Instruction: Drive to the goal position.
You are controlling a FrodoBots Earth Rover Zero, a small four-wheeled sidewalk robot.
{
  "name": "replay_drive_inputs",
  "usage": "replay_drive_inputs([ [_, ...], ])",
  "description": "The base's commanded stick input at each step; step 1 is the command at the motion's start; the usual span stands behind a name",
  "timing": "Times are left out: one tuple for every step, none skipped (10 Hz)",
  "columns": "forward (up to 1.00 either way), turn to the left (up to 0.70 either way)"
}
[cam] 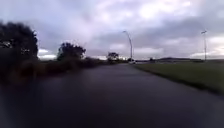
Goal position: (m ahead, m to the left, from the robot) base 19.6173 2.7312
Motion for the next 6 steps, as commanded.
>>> replay_drive_inputs([
  [0.7,-0.27],
  [0.7,-0.27],
  [0.7,-0.12],
  [0.7,0.0],
  [0.7,0.0],
  [0.7,0.0],
])
